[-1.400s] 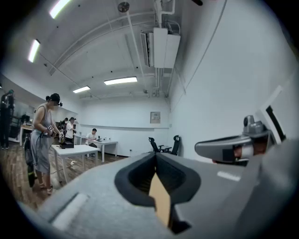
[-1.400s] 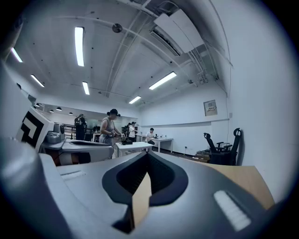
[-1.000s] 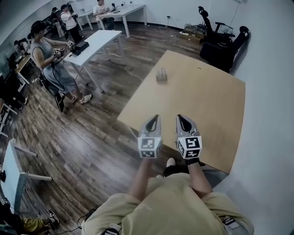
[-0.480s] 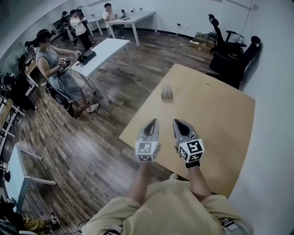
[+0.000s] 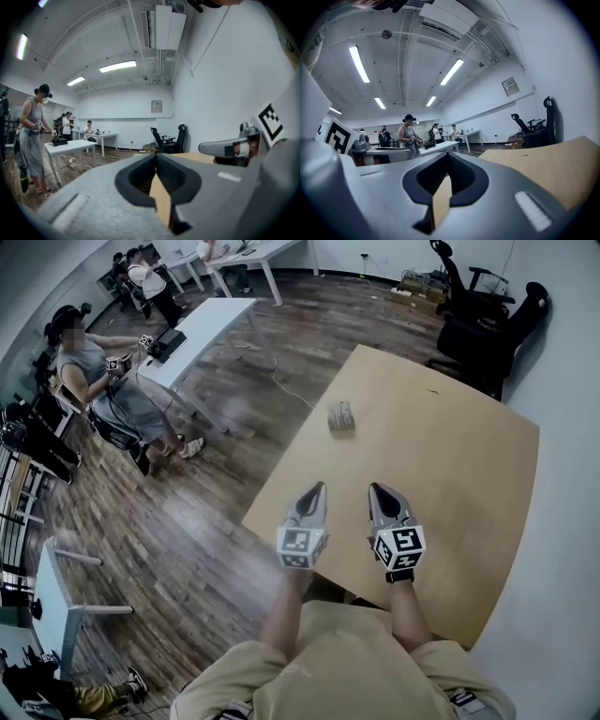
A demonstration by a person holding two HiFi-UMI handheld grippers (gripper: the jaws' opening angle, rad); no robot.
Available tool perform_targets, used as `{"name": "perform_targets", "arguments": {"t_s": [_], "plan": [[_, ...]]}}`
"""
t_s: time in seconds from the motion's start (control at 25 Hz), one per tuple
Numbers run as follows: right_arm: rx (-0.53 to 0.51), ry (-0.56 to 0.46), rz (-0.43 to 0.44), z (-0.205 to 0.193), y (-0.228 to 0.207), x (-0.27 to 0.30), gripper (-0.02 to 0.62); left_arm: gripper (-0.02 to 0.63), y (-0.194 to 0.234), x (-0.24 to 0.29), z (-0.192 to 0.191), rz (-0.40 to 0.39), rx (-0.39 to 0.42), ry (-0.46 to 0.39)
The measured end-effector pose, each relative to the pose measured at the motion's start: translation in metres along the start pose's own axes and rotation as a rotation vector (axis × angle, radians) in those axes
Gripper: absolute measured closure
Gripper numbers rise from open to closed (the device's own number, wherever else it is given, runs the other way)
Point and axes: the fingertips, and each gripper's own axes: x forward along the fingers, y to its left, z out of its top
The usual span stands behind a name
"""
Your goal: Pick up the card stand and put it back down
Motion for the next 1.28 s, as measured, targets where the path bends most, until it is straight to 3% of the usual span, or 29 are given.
{"name": "perform_targets", "arguments": {"t_s": [0.28,0.68,0.96,1.28], "plan": [[0.03,0.06,-0.099,-0.027,-0.051,0.057,0.591,0.603,0.03,0.073,-0.039,-0.121,-0.004,0.068],[0.092,0.183,-0.198,-0.075,-0.1,0.138,0.591,0.545,0.123,0.178,-0.11,-0.283,0.049,0.226],[0.137,0.236,-0.224,-0.109,-0.131,0.2,0.591,0.408,0.166,0.244,-0.163,-0.418,0.105,0.326],[0.131,0.291,-0.175,-0.139,-0.14,0.259,0.591,0.252,0.172,0.323,-0.21,-0.627,0.176,0.413]]}}
